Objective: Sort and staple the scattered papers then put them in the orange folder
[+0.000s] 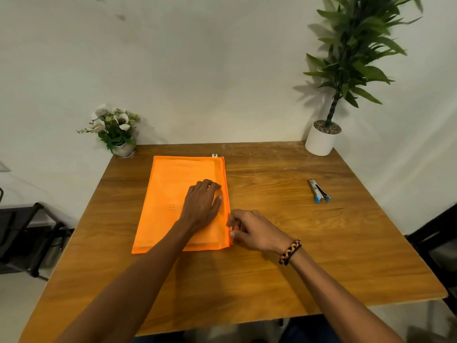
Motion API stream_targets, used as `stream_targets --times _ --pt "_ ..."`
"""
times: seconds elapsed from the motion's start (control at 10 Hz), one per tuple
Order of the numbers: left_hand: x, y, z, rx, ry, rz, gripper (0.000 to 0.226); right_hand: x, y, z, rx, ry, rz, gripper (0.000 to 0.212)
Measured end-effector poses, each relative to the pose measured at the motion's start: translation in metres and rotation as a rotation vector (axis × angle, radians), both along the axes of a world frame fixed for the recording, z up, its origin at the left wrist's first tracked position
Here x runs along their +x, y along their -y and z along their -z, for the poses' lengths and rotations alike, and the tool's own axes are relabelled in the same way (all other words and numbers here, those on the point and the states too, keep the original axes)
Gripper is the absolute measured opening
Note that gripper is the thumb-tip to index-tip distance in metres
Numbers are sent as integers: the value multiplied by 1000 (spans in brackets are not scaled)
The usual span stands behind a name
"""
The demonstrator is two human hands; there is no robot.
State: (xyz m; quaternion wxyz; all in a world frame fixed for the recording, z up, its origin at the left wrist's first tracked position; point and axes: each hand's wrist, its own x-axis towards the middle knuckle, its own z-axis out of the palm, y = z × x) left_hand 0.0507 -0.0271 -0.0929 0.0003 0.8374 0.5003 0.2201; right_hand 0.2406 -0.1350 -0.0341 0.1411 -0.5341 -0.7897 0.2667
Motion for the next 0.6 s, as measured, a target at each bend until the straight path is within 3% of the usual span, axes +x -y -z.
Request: stream_targets --times 0.1,0.2,0.4,0.5,0.6 --pt "-11 12 -2 -30 40 -63 38 2 -12 6 40 -9 48 12" --pt "-25 23 7 -140 -109 -54 60 5 -31 13 101 45 89 11" --pt "-21 10 14 -349 -173 -5 76 3 -69 13 143 117 191 20" --pt "-11 -14 1 -459 7 43 68 2 -87 6 195 135 203 24" --pt "-11 -40 -21 -383 293 -23 57 2 -113 0 266 154 240 23"
